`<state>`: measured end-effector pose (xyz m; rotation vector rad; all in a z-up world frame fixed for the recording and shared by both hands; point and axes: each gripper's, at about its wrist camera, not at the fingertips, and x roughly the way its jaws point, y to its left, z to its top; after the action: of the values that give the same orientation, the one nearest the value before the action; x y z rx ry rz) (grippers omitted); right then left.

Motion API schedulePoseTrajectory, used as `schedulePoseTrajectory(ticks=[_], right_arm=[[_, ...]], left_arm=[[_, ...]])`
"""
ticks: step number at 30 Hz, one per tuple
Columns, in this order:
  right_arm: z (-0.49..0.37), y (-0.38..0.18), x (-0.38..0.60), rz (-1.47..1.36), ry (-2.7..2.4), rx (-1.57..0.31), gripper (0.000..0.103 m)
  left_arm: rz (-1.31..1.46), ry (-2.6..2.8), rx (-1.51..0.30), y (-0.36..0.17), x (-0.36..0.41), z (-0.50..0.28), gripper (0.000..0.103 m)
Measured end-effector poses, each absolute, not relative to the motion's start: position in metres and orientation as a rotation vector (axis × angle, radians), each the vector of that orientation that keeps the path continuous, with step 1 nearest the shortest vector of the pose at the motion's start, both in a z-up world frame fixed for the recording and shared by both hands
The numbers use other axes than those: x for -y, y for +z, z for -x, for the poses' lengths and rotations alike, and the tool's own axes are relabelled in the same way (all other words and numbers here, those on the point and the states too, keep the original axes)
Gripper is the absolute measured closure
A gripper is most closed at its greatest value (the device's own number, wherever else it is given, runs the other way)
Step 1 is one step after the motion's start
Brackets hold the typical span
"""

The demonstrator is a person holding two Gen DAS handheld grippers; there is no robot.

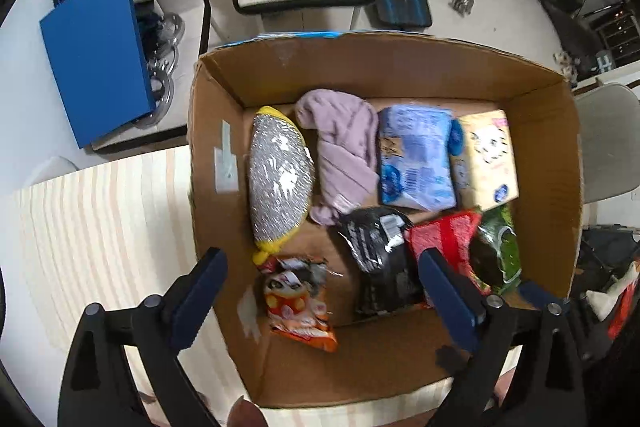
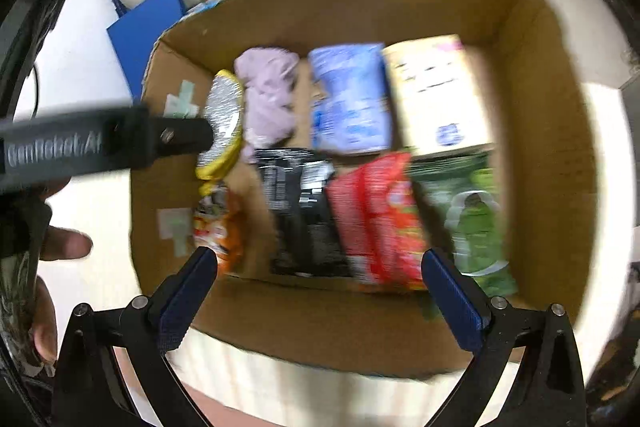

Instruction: Organize soft objects

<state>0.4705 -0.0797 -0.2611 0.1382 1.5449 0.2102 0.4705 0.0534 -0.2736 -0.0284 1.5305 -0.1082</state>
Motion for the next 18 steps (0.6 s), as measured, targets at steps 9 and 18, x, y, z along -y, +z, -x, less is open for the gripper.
schedulePoseTrajectory(ticks=[9, 18], right_arm=[[-0.446, -0.207, 0.129, 0.015, 0.091, -1.443, 0.0], [-0.419, -0.164, 0.148, 0.093, 0.033, -1.35, 0.0]], left_arm=[[0.034, -0.077, -1.366, -0.242, -0.037, -0.402, 0.005], [0.021, -0.019, -1.239, -0.207, -0.031, -0.359, 0.005]])
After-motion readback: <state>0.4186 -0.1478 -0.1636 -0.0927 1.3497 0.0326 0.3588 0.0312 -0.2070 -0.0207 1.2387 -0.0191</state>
